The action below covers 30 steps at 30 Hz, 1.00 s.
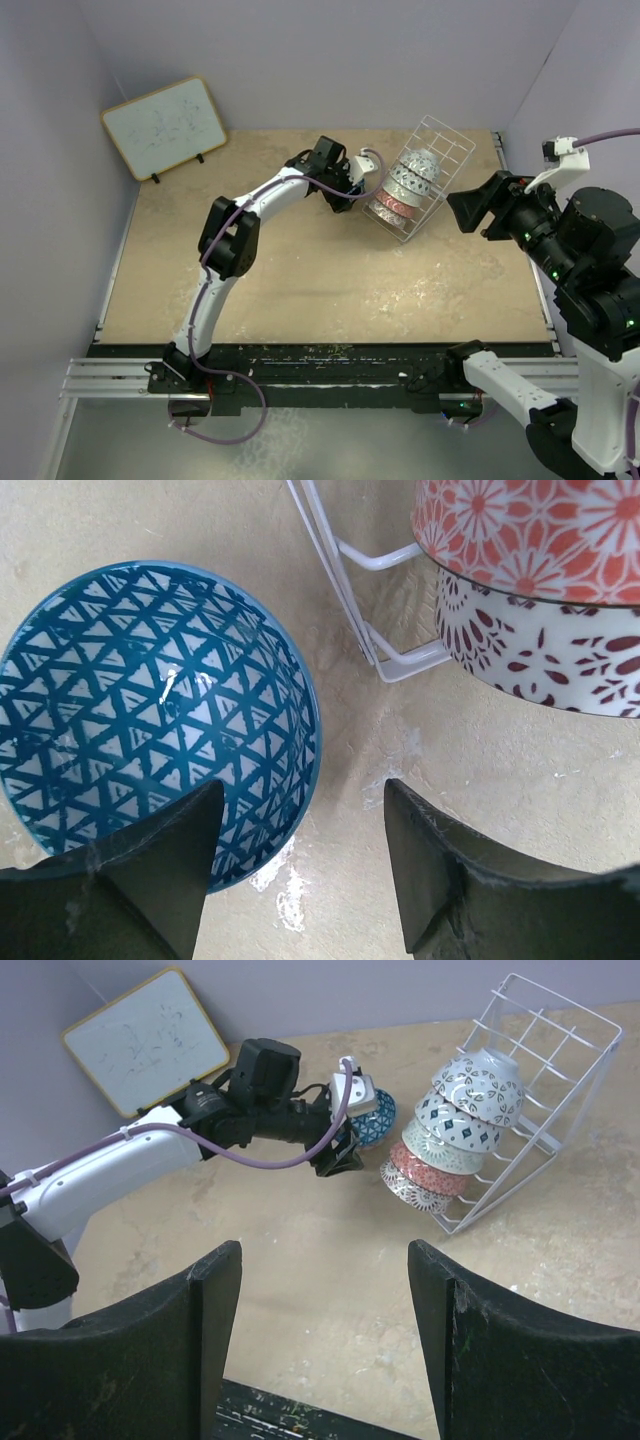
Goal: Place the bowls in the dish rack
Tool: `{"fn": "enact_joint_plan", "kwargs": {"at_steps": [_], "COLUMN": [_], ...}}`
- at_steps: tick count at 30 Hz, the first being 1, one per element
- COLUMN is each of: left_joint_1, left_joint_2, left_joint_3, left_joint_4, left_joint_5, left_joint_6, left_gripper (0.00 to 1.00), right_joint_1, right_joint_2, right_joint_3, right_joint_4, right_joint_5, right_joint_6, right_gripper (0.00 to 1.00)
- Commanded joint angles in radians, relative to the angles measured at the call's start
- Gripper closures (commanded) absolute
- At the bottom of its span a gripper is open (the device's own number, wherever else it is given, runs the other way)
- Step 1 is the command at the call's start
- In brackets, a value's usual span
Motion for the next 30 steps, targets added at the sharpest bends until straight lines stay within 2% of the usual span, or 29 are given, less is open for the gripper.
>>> {"fn": "enact_joint_plan", "kwargs": {"at_steps": [1,7,12,15,19,24,30], "left_joint_1": [0.002,0.002,0.002,0.002,0.002,-0.003,-0.034], "left_joint_2": [0.014,0.016,-0.013,-0.027,-0.043,-0.109,-0.212], "left_joint_3": [0.056,0.055,0.002,-0.036,-0.065,-0.145,-0.261], "left_joint_4": [-0.006,-0.019,0.003,0.016,0.020,0.050,0.105], "left_joint_5": [0.006,-0.009,-0.025,-0.037,-0.060,-0.083,-0.188], "left_joint_6": [0.019,0.030,0.025,0.019,0.008,-0.031,-0.068], "left_gripper": [0.33,0.41,0.43,0.52,0.55,0.69,0.81], "right_joint_1": [0.006,0.006,0.004,0.005,0.005,0.005,0.006], "right_joint_2": [-0.003,-0.010,-0.015,-0.021,-0.025,-0.032,-0.038], "right_joint_3": [-0.006,-0.024,-0.026,-0.029,-0.025,-0.032,-0.033], "right_joint_4": [0.036,0.046,0.049,0.049,0.046,0.054,0.063], "right_joint_5": [0.017,0.013,0.009,0.008,0.004,-0.007,-0.018], "right_joint_6": [-0.014,-0.008,-0.008,-0.008,-0.006,0.001,0.007], "right_gripper": [0.30,0.30,0.30,0.30,0.30,0.30,0.30]}}
